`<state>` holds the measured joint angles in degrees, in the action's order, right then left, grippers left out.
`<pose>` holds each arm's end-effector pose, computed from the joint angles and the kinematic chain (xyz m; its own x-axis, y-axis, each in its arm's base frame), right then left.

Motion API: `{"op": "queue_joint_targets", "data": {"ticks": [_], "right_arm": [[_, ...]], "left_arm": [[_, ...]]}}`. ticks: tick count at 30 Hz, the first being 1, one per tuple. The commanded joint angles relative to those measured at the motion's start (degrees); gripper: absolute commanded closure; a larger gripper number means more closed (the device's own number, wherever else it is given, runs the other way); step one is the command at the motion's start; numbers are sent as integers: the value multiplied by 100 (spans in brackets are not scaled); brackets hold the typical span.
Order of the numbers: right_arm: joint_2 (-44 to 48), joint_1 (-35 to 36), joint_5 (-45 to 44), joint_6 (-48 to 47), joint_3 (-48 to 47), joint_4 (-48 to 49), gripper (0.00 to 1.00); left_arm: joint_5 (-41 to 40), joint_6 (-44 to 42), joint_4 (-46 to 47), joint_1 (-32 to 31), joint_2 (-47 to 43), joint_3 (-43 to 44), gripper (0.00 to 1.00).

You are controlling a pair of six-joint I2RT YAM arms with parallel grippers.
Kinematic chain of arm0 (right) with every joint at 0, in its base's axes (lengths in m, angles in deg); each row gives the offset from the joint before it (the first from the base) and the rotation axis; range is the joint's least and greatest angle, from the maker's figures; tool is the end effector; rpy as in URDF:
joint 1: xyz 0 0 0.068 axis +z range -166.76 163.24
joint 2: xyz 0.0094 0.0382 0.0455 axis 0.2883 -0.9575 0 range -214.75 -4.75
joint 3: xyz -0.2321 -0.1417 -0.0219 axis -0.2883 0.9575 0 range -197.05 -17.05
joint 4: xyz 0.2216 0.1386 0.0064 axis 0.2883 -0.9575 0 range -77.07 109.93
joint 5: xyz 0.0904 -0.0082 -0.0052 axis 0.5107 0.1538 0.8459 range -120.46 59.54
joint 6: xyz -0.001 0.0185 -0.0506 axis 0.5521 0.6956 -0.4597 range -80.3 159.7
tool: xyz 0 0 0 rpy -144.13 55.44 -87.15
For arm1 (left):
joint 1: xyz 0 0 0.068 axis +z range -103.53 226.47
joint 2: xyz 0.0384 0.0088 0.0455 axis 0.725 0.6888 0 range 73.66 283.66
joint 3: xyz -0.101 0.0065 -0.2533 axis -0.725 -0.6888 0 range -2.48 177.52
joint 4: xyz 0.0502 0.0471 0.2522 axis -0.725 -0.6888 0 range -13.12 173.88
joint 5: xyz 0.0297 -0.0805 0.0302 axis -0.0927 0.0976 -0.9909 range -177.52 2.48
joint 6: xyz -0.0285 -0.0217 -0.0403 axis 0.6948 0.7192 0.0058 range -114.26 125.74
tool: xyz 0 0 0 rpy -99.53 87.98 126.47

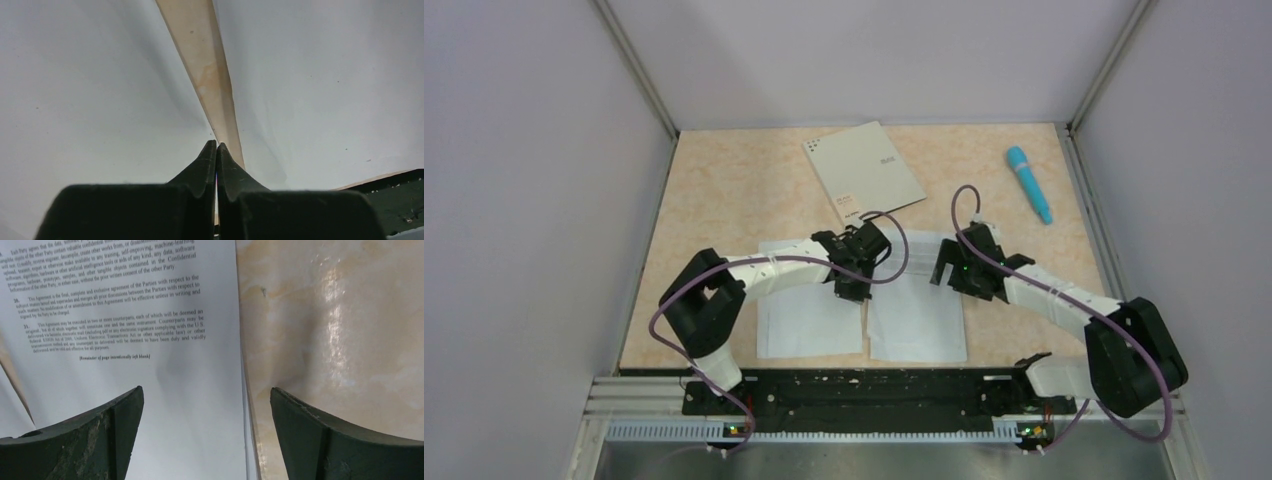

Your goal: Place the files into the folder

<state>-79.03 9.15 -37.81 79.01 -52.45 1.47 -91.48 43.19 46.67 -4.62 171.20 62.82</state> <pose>0.2141 0.0989 0.1685 -0.8211 0.2996 -0.4859 0.1924 0.9466 0.2585 0.2108 -0.2571 0.1927 -0.9297 0.1858 -0.3180 0.2465 0.9555 -0.1621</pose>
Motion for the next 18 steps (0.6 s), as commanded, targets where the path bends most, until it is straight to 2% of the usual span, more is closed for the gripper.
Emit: {"op": "queue_joint_targets", "data": {"ticks": [1, 18], "right_arm": [[455, 160, 63, 246, 164, -207, 5], [1119, 529, 29, 504, 445, -756, 5]], "left_arm": [[120, -94, -4, -75, 105, 161, 98], [242, 16, -56, -490, 319, 236, 100]]}}
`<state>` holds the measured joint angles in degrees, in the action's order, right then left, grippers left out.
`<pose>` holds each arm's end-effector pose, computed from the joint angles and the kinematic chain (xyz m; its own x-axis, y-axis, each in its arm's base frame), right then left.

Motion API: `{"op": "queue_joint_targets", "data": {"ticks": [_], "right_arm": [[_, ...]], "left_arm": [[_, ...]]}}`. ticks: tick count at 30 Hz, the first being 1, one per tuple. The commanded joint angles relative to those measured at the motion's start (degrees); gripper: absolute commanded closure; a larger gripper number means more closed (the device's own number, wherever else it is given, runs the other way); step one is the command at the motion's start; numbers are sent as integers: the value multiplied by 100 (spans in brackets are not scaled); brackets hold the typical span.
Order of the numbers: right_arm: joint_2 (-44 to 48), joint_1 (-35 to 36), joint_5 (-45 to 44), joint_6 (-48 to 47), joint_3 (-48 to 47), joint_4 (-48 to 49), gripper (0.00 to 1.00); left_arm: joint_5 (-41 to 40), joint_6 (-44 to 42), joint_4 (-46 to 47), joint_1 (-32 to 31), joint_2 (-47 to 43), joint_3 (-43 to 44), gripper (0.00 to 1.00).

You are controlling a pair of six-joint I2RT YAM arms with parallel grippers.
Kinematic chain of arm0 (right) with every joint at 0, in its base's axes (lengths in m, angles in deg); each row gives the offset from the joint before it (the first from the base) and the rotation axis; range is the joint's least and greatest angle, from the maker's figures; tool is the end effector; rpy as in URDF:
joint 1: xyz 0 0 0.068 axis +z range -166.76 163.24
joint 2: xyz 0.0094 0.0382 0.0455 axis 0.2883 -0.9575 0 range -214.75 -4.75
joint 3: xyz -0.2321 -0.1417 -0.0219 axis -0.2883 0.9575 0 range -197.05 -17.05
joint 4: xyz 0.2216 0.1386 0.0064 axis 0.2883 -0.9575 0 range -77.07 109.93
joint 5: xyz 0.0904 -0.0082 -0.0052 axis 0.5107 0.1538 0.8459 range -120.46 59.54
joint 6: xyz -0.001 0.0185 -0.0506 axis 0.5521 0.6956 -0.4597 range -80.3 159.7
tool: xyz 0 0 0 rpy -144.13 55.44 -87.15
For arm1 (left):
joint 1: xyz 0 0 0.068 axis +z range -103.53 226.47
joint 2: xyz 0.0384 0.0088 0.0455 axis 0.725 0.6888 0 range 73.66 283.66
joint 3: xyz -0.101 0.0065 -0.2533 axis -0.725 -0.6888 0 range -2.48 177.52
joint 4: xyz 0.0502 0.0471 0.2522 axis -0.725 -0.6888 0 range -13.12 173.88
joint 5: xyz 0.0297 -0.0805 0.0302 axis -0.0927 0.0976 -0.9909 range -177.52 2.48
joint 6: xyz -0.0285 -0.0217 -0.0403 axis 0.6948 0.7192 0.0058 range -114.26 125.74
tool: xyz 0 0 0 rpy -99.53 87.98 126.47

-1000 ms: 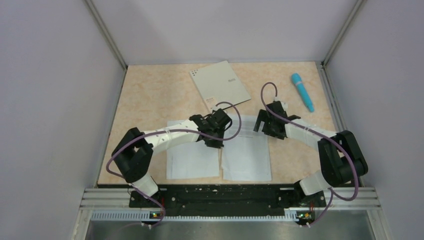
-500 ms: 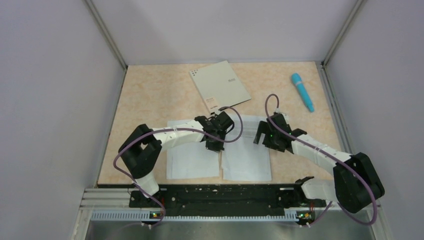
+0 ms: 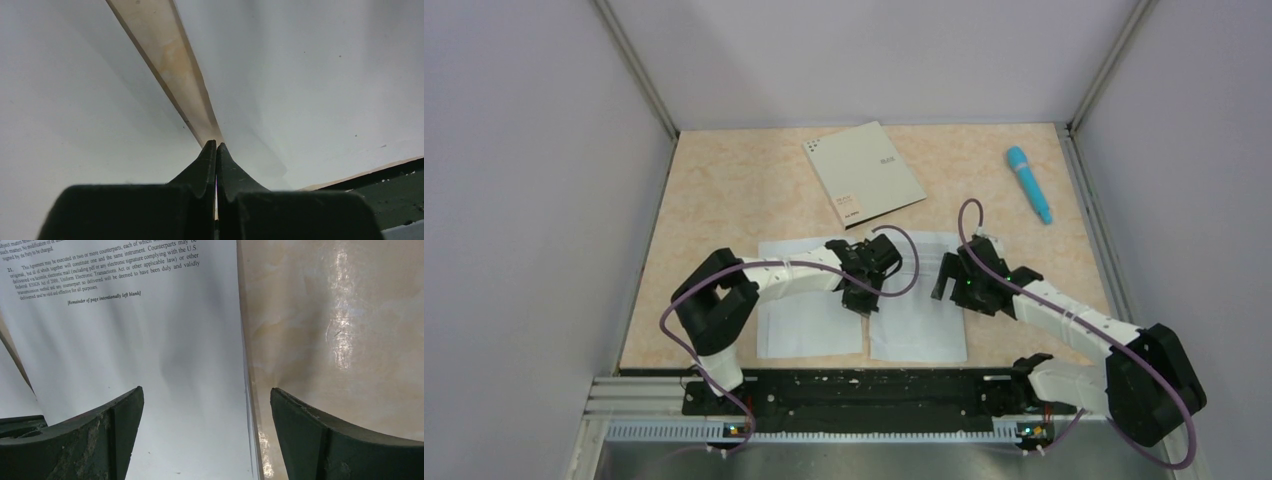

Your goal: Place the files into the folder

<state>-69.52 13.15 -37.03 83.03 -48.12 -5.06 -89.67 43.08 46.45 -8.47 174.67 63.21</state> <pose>0.1766 0.0969 0.1729 -0.8432 0.3013 -0.4452 0.1853 0.9403 0.2855 0.1951 -0.2756 0.1752 -0.9284 0.2677 -0.2575 0.3124 0.9378 -0.1514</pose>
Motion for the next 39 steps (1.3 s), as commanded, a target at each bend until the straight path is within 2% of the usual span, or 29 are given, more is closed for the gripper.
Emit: {"op": "queue_joint_targets", "data": {"ticks": [1, 7, 10, 14, 17, 21, 25, 28, 30, 31, 33, 39], "right_arm": [[167, 163, -60, 113, 21, -112, 5], [135, 365, -165, 197, 8, -174, 5], [150, 366, -527, 88, -168, -360, 5], [-3, 366, -1053, -295, -814, -476, 4], [-631, 356, -1175, -661, -1467, -139, 5], [-1764, 360, -1194, -1132, -2428, 258, 9], [-2606, 170, -1065, -1612, -2980, 703, 26], [-2999, -77, -927, -1761, -3177, 969, 50], [-3227, -203, -943, -1801, -3323, 1035, 68], [-3324, -251, -960, -1818, -3365, 1093, 73], [-3503, -333, -967, -1854, -3459, 1170, 77], [-3828, -506, -959, -1988, -3621, 1488, 79]], "left_arm": [[70, 38, -44, -130, -29, 196, 100], [72, 106, -101, -245, -81, 173, 100], [-316, 55, -359, -216, -282, 233, 100], [-744, -178, -838, -158, -698, 410, 95], [-369, -300, -911, -196, -976, 356, 95], [171, -232, -501, -536, -1289, -178, 100], [627, -141, 183, -1102, -1482, -697, 100], [843, -141, 859, -1373, -1593, -1004, 100], [964, -203, 1232, -1477, -1524, -1112, 100], [1025, -246, 1403, -1521, -1442, -1136, 100], [1125, -338, 1626, -1604, -1220, -1113, 100], [1292, -559, 1821, -1850, -732, -957, 100]]}}
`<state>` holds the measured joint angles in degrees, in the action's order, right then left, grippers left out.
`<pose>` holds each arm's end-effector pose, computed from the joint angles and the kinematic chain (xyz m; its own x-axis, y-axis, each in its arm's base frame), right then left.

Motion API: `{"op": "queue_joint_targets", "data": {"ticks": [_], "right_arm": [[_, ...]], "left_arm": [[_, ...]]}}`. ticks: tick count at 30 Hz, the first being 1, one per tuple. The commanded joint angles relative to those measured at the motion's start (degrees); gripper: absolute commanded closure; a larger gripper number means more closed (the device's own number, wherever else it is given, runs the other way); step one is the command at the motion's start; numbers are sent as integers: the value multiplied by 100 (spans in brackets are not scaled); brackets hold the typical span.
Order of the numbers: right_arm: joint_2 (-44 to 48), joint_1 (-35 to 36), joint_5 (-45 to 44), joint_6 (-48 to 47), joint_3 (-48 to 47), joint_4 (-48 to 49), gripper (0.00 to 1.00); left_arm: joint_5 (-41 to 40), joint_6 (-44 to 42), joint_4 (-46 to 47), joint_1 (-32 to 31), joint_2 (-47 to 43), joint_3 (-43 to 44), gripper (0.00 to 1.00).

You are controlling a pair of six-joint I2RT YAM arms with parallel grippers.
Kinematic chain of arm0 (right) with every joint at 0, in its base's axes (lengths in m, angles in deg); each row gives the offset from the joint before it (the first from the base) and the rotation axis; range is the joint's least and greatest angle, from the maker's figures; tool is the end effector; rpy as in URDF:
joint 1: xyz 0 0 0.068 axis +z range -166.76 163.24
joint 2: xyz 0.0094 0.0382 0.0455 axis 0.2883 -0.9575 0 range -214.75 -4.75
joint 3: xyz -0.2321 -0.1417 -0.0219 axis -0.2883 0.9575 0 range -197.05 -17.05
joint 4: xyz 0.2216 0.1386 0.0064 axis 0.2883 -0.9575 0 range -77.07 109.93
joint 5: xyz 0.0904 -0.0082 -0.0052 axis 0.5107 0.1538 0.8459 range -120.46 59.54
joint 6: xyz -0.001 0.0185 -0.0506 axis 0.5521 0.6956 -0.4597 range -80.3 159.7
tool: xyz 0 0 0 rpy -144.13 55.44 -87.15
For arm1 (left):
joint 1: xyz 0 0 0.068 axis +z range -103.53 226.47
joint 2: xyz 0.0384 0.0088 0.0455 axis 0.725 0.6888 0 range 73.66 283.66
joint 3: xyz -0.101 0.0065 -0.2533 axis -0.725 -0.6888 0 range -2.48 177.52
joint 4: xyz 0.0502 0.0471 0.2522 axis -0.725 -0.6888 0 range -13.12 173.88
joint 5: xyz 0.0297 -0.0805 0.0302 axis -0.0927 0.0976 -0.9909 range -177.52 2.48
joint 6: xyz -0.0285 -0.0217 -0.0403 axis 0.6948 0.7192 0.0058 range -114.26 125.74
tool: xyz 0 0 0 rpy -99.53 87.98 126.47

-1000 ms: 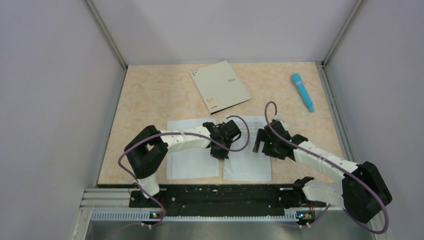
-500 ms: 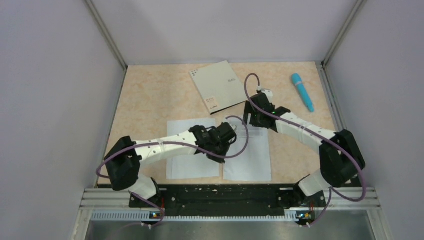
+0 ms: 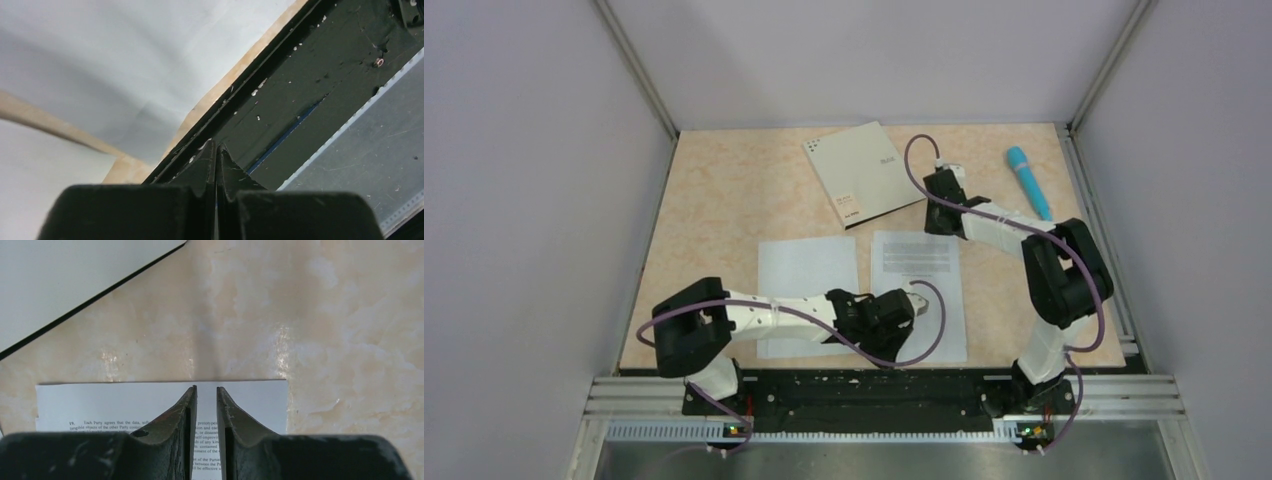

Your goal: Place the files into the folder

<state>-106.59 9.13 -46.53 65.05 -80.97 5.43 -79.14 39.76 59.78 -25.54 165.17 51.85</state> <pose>0.3374 0.1528 0.1829 -0.7589 0.0889 -0.6452 0.0633 0.9960 0.0628 0.0912 -0.2974 0.1813 -0.7631 0.5576 -0.3268 0.6462 0.6648 -0.3748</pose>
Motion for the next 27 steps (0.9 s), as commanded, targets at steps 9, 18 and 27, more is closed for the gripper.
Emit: {"op": "queue_joint_targets", "data": {"ticks": [9, 18, 27], "right_arm": [[-477, -136, 275, -175, -401, 401, 81], [-321, -124, 540, -82, -9, 217, 82], [155, -79, 737, 6, 647, 164, 83]], "left_arm": [[235, -300, 649, -164, 483, 114, 100], [-472, -51, 490, -115, 764, 224, 100], [-782, 198, 510, -16, 900, 319, 100]]}}
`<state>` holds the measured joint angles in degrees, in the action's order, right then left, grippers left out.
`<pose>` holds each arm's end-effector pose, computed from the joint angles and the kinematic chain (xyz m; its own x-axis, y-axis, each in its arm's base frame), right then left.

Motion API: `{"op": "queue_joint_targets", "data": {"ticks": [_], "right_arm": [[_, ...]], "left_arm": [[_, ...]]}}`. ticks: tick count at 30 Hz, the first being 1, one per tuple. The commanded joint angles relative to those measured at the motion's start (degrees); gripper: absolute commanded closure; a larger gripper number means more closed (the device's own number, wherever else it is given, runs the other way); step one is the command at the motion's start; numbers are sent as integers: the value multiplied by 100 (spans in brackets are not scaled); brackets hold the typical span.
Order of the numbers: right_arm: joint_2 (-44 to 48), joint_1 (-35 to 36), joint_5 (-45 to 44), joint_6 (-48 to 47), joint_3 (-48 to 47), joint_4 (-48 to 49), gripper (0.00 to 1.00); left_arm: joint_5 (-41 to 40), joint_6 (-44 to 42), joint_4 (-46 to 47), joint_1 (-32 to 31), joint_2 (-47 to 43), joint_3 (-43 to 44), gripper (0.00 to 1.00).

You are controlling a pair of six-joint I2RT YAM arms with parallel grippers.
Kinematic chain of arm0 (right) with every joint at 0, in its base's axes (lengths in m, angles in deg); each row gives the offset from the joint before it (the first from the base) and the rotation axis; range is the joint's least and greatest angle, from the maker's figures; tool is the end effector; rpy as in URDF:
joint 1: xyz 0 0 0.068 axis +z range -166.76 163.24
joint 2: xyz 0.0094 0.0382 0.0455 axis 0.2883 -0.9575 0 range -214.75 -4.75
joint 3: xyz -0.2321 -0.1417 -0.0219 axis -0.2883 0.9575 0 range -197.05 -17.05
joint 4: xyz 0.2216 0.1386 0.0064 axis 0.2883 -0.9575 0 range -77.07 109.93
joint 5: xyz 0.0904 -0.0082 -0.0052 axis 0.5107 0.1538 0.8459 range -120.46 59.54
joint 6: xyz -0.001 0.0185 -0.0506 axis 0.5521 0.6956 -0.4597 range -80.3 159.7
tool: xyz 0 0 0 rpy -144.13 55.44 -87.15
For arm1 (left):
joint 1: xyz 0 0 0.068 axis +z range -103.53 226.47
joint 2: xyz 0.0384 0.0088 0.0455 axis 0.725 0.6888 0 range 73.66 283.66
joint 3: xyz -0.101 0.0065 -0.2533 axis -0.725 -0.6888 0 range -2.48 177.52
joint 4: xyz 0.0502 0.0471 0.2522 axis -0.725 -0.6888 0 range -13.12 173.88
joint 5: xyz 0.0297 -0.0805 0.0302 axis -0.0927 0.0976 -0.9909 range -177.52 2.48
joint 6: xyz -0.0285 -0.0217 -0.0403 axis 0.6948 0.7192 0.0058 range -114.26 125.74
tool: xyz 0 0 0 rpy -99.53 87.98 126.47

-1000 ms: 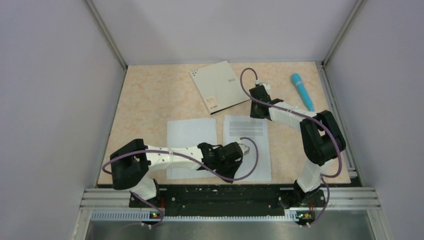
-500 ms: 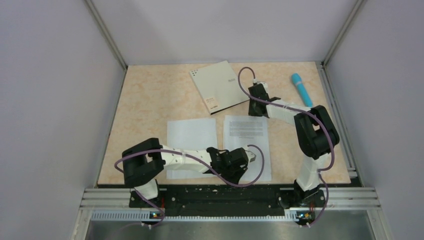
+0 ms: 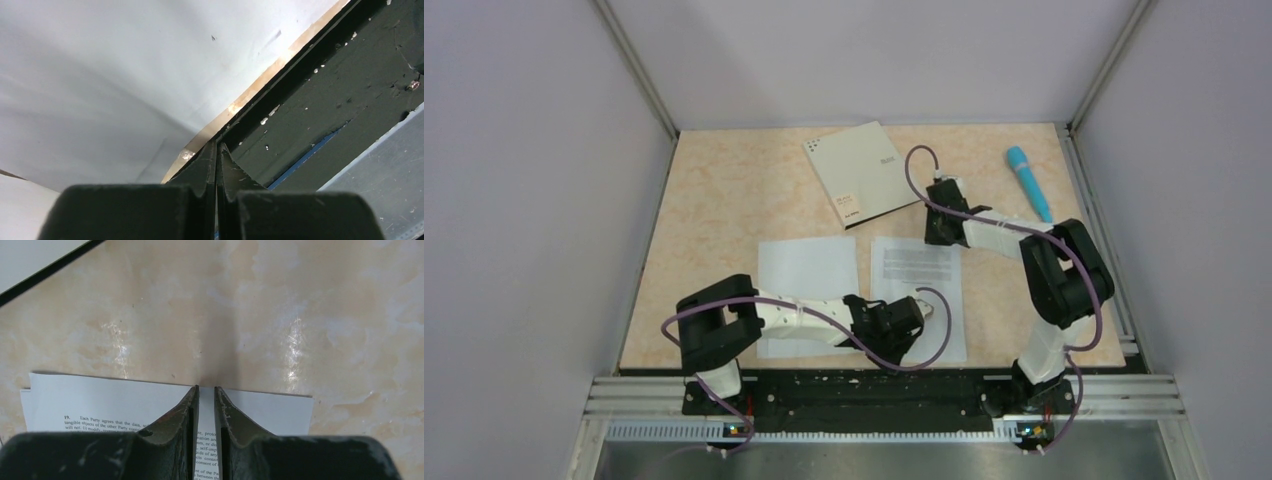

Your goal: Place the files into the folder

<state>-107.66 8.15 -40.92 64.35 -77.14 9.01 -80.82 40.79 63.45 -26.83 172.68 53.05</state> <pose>0.3328 0.1474 0.1605 -0.7967 0.0821 -0.5987 0.0170 0.9934 0.1136 0.0906 -0.3160 0.1509 -0.7661 0.5685 -0.2997 0.6425 0.6875 -0.3383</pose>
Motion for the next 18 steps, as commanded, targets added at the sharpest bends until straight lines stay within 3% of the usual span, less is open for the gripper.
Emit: {"op": "queue_joint_targets", "data": {"ticks": [1, 12, 15, 18], "right_arm": [[301, 29, 191, 73, 315, -203, 82], [319, 41, 159, -4, 192, -296, 80], [381, -3, -44, -26, -170, -596, 69], [539, -116, -142, 2, -535, -1009, 46]], "left_arm": [[-610, 110, 144, 121, 164, 208, 100], [-766, 114, 117, 157, 142, 262, 100], [-706, -29, -58, 158, -79, 391, 100], [-699, -227, -376, 166, -377, 622, 100]]}}
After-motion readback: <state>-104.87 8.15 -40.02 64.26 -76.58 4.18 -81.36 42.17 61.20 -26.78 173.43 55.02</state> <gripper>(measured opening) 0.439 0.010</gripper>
